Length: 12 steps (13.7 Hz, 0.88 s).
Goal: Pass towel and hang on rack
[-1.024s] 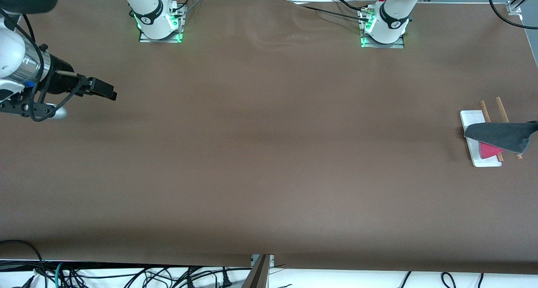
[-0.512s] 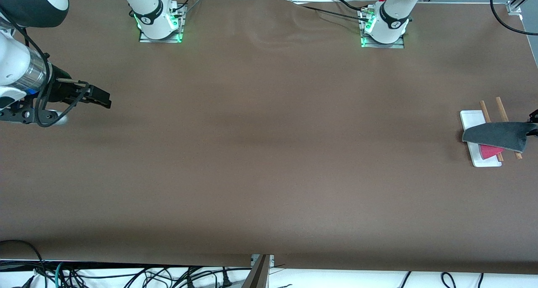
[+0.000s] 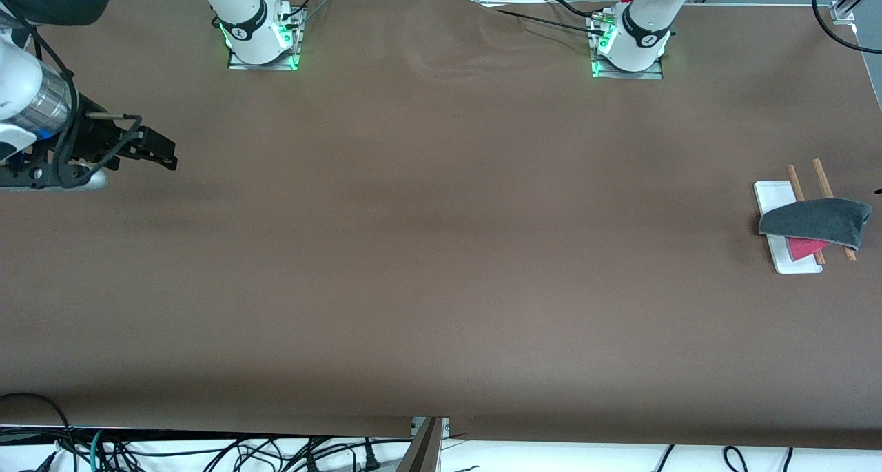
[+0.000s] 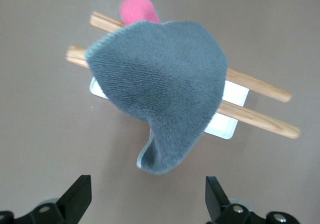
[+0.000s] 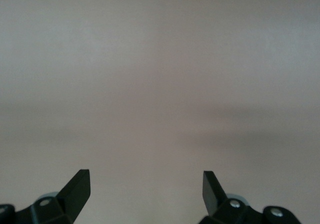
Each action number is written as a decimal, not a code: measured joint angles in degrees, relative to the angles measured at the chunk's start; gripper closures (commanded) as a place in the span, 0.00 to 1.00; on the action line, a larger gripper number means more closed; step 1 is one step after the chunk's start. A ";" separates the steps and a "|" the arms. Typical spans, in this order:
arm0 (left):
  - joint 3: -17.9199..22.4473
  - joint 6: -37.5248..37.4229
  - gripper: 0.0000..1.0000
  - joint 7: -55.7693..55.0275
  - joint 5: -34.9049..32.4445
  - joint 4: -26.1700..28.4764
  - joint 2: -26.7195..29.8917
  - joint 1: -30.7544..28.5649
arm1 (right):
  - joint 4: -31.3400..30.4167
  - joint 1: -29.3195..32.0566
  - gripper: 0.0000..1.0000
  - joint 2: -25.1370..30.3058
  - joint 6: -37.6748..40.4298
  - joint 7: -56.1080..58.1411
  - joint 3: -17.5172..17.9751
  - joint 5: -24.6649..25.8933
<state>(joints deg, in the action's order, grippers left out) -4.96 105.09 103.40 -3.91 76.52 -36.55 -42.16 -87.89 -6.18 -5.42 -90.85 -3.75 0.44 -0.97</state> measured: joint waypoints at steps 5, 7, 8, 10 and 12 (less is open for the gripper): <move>-2.31 -13.22 0.00 -13.35 0.01 -3.00 7.70 2.44 | -0.04 -0.03 0.01 0.68 2.17 1.73 0.16 -0.04; -2.77 -18.09 0.00 -23.74 0.04 -2.99 10.63 7.43 | -0.04 -0.04 0.01 0.61 1.78 1.78 0.21 -0.07; -2.88 -19.91 0.00 -29.46 0.09 -3.00 11.68 10.58 | -0.04 -0.07 0.01 0.58 1.64 1.81 0.30 -0.21; -3.40 -22.99 0.00 -41.97 0.21 -2.97 13.22 17.46 | -0.04 -0.16 0.01 0.63 1.61 1.81 0.53 -0.39; -5.07 -24.66 0.00 -54.41 0.24 -2.96 14.25 23.17 | -0.04 -0.19 0.01 0.64 1.55 1.83 0.52 -0.40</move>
<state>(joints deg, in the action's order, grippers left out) -10.03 80.43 48.99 -3.67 73.55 -22.30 -18.99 -87.93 -6.36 -4.78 -89.30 -1.92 0.96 -1.37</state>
